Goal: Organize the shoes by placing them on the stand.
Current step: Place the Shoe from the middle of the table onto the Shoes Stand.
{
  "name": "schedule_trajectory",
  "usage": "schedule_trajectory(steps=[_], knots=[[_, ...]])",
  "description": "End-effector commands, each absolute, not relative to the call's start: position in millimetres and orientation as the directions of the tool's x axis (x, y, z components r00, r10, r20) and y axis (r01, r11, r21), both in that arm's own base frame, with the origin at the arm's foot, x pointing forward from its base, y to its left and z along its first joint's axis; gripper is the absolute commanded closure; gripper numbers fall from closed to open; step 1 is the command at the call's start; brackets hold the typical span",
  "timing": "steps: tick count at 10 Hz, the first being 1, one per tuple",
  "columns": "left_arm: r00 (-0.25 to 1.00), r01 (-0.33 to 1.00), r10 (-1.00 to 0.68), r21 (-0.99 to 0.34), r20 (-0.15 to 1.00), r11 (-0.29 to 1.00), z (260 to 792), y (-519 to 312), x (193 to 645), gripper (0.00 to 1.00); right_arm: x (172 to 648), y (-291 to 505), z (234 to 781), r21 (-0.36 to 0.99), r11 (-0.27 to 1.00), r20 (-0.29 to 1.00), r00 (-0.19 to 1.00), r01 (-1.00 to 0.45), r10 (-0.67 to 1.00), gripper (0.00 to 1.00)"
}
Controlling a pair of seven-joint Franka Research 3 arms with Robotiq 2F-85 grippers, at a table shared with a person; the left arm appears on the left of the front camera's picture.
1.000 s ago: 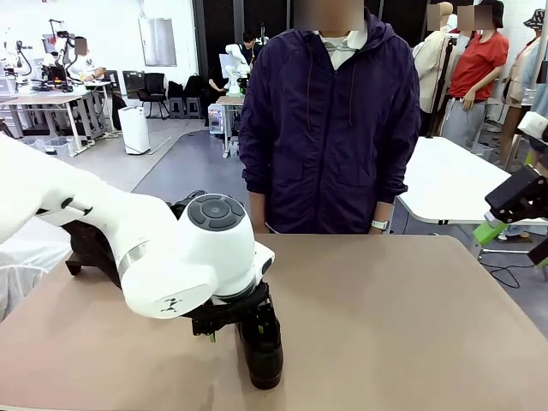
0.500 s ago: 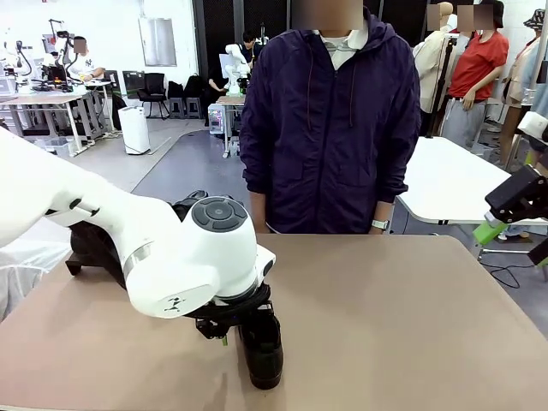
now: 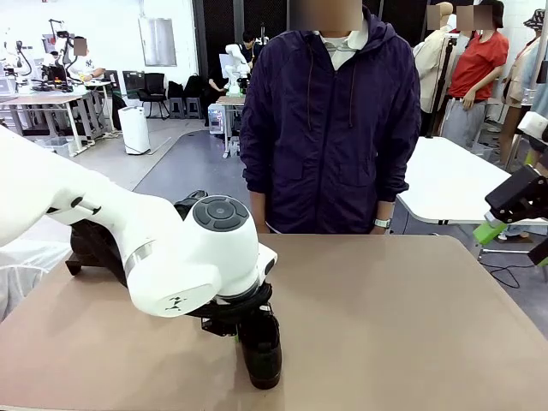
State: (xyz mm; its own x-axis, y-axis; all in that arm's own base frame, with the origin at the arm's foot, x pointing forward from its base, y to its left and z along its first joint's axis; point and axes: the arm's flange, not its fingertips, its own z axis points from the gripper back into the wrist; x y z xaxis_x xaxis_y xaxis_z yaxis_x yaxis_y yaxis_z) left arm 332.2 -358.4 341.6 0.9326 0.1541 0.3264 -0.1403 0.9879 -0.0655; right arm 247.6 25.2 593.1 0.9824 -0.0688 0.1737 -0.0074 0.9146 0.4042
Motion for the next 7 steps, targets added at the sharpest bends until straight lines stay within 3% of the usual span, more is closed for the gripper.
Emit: schedule_trajectory(steps=[1, 4, 7], knots=[[0.92, -0.157, 0.173, -0.073, 0.35, 0.985, 338, -363, 332, 1.0, 249, 25, 596, 0.426, 0.904, 0.176, 0.983, -0.031, -0.049, 0.0], [0.917, -0.107, 0.144, -0.118, 0.372, 0.987, 365, -362, 323, 1.0, 249, 25, 596, 0.426, 0.904, 0.176, 0.983, -0.031, -0.049, 0.0], [0.873, 0.008, 0.061, -0.14, 0.485, 0.99, 463, -351, 291, 1.0, 249, 25, 596, 0.426, 0.904, 0.176, 0.983, -0.031, -0.049, 0.0]])
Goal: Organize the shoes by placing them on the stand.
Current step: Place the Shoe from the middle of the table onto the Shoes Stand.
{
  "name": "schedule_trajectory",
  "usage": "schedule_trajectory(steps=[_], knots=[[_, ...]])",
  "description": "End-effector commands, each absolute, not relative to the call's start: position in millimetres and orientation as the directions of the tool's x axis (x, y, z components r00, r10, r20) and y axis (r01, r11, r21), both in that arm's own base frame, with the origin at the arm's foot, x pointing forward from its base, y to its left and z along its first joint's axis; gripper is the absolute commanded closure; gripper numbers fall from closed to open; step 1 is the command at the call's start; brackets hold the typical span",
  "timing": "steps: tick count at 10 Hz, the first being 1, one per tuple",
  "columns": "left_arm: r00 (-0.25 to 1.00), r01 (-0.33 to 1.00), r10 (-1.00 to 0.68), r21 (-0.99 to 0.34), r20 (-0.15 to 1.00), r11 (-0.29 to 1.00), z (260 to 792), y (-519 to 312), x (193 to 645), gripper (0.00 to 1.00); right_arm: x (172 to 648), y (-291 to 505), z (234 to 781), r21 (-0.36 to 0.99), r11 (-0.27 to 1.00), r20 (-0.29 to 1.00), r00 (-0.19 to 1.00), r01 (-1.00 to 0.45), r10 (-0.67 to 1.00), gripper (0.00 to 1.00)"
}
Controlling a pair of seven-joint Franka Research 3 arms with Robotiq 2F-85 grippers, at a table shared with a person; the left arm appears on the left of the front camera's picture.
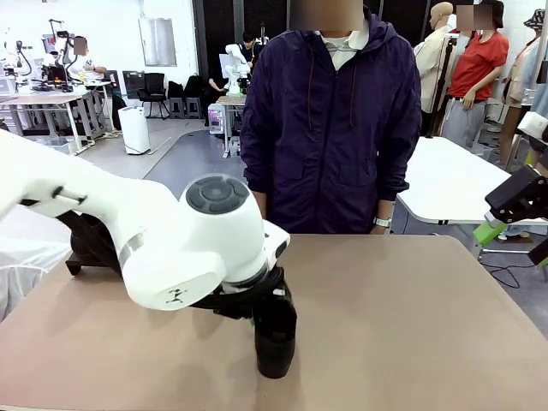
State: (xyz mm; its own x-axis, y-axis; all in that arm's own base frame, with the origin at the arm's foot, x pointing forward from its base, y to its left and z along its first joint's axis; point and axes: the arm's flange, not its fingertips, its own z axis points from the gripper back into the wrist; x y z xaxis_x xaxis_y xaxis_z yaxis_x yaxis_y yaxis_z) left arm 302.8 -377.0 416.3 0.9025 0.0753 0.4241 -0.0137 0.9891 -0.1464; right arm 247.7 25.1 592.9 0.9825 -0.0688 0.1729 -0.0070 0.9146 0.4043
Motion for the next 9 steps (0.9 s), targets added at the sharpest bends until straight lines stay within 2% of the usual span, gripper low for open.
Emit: schedule_trajectory(steps=[1, 2, 5, 6, 7, 9], knots=[[0.844, 0.054, 0.046, -0.17, 0.535, 0.984, 499, -339, 272, 1.0, 249, 25, 596, 0.426, 0.904, 0.176, 0.983, -0.031, -0.049, 0.0], [0.811, 0.075, 0.047, -0.183, 0.583, 0.98, 522, -326, 259, 1.0, 249, 25, 596, 0.426, 0.904, 0.176, 0.983, -0.031, -0.049, 0.0], [0.794, 0.16, 0.023, -0.246, 0.607, 0.956, 560, -290, 236, 1.0, 249, 25, 596, 0.426, 0.904, 0.176, 0.983, -0.031, -0.049, 0.0], [0.842, 0.12, 0.0, -0.187, 0.539, 0.975, 565, -278, 227, 1.0, 249, 25, 596, 0.426, 0.904, 0.176, 0.983, -0.031, -0.049, 0.0], [0.793, 0.131, 0.038, -0.231, 0.608, 0.964, 565, -311, 239, 1.0, 249, 25, 596, 0.426, 0.904, 0.176, 0.983, -0.031, -0.049, 0.0], [0.793, 0.131, 0.038, -0.231, 0.608, 0.964, 565, -311, 239, 1.0, 249, 25, 596, 0.426, 0.904, 0.176, 0.983, -0.031, -0.049, 0.0]])
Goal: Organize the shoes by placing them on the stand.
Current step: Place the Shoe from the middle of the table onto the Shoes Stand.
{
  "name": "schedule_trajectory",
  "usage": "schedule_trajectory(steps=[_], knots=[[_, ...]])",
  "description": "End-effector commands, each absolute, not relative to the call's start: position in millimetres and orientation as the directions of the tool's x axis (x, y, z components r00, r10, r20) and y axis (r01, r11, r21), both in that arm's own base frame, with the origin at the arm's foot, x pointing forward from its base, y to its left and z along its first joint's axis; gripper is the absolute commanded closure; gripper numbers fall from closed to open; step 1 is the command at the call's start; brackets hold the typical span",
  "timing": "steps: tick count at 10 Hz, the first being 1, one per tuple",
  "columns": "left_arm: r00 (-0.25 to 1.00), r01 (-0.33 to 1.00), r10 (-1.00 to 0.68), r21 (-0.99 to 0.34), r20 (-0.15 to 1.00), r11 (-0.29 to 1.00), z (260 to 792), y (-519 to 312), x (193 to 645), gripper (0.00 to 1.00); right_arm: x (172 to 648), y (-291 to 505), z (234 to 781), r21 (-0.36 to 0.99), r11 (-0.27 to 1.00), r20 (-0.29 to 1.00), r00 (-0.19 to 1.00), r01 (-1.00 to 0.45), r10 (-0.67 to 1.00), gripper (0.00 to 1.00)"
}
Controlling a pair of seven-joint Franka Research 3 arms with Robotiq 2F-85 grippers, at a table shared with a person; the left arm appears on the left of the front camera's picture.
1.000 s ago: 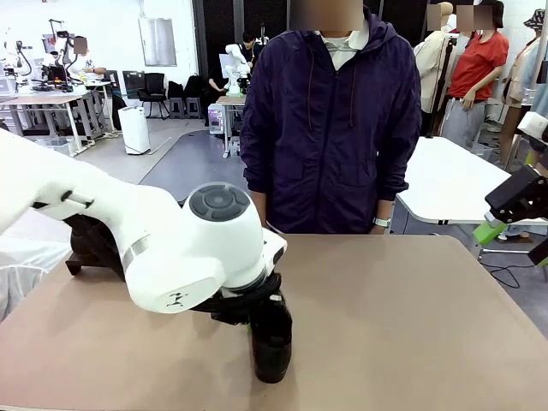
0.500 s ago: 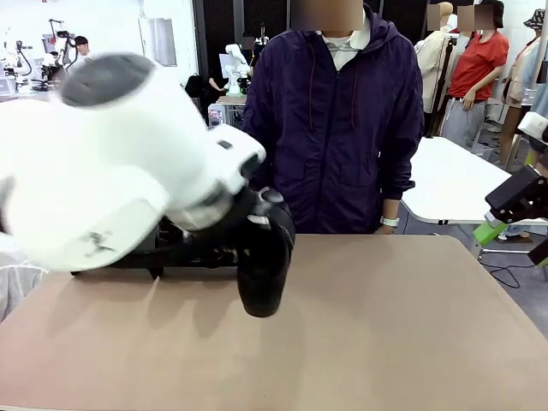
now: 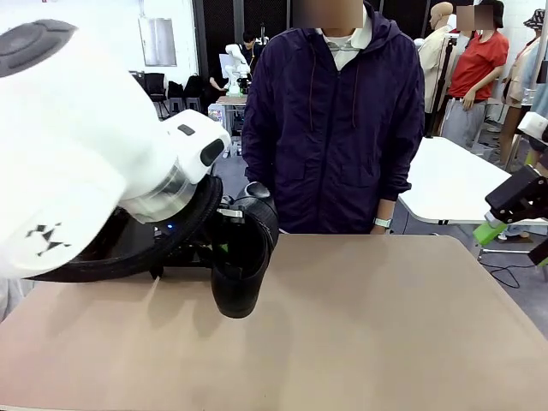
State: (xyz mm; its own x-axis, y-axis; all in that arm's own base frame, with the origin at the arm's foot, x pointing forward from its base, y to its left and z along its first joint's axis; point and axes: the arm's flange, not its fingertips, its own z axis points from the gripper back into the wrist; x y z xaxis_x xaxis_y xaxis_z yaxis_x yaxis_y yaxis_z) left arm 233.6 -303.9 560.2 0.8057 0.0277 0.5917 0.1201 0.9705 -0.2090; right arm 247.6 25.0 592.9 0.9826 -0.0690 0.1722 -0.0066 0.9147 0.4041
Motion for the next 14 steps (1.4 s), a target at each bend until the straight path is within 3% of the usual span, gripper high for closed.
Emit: schedule_trajectory(steps=[1, 4, 6, 9, 10, 14], knots=[[0.793, 0.131, 0.038, -0.231, 0.608, 0.964, 565, -311, 239, 1.0, 249, 25, 596, 0.426, 0.904, 0.176, 0.983, -0.031, -0.049, 0.0], [0.791, 0.133, 0.034, -0.226, 0.611, 0.965, 564, -303, 246, 1.0, 249, 25, 596, 0.426, 0.904, 0.176, 0.983, -0.031, -0.049, 0.0], [0.729, 0.132, 0.104, -0.288, 0.676, 0.949, 578, -237, 291, 1.0, 249, 25, 596, 0.426, 0.904, 0.176, 0.983, -0.031, -0.049, 0.0], [0.679, 0.11, 0.137, -0.285, 0.721, 0.952, 545, -134, 355, 1.0, 249, 25, 596, 0.426, 0.904, 0.176, 0.983, -0.031, -0.049, 0.0], [0.661, 0.098, 0.105, -0.224, 0.743, 0.97, 530, -99, 371, 1.0, 249, 25, 596, 0.426, 0.904, 0.176, 0.983, -0.031, -0.049, 0.0], [0.663, 0.071, 0.069, -0.155, 0.745, 0.985, 485, -22, 399, 1.0, 249, 25, 596, 0.426, 0.904, 0.176, 0.983, -0.031, -0.049, 0.0]])
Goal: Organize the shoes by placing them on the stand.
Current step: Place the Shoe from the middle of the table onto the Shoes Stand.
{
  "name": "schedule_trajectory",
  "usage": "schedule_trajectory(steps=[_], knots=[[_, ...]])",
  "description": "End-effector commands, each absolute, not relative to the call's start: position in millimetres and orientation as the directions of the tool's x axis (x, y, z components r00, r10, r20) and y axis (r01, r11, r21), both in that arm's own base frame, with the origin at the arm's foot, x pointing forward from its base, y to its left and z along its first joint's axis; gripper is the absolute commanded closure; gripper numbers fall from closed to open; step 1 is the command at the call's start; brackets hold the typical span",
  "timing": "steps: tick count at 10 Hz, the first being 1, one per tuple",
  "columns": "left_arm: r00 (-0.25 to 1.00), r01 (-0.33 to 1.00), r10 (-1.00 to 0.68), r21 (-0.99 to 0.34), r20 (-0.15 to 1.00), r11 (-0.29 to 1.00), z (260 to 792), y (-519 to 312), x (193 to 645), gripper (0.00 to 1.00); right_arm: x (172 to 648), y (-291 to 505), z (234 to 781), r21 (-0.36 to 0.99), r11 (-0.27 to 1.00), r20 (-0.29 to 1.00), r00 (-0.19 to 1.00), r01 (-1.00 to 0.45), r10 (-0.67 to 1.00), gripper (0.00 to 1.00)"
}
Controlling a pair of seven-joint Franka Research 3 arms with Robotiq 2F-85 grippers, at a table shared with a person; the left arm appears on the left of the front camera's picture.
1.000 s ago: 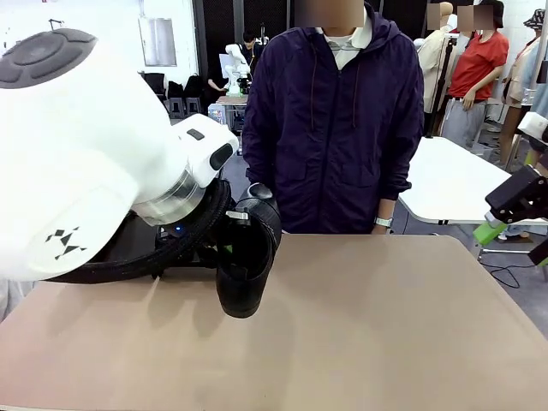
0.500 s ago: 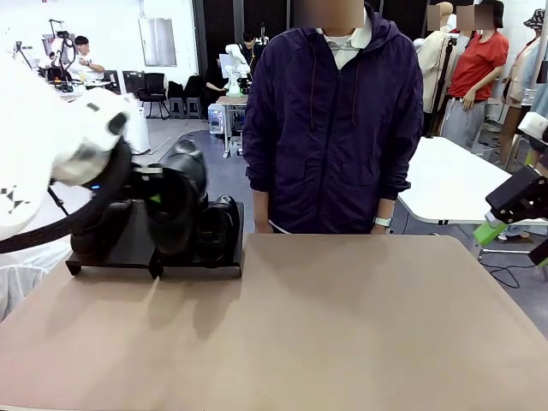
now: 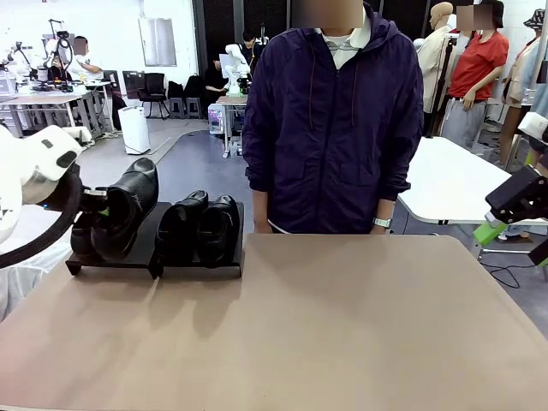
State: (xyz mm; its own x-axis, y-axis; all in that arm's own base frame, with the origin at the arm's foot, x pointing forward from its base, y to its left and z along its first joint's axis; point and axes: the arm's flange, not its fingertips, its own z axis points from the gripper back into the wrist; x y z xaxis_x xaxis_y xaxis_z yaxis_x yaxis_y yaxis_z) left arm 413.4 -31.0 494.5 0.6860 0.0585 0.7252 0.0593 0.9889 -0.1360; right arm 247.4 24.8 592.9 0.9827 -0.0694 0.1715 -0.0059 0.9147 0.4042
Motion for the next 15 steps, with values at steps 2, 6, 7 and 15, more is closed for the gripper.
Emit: schedule_trajectory(steps=[2, 6, 7, 15], knots=[[0.608, -0.056, 0.234, -0.254, 0.759, 0.966, 497, -2, 407, 1.0, 249, 25, 596, 0.426, 0.904, 0.176, 0.983, -0.031, -0.049, 0.0], [0.684, 0.034, 0.084, -0.148, 0.725, 0.988, 490, -20, 417, 1.0, 249, 25, 596, 0.426, 0.904, 0.176, 0.983, -0.031, -0.049, 0.0], [0.687, 0.013, 0.111, -0.165, 0.718, 0.986, 486, -19, 418, 1.0, 249, 25, 596, 0.426, 0.904, 0.176, 0.983, -0.031, -0.049, 0.0], [0.715, 0.072, 0.028, -0.114, 0.698, 0.991, 434, -3, 528, 1.0, 249, 25, 596, 0.426, 0.904, 0.176, 0.983, -0.031, -0.049, 0.0]])
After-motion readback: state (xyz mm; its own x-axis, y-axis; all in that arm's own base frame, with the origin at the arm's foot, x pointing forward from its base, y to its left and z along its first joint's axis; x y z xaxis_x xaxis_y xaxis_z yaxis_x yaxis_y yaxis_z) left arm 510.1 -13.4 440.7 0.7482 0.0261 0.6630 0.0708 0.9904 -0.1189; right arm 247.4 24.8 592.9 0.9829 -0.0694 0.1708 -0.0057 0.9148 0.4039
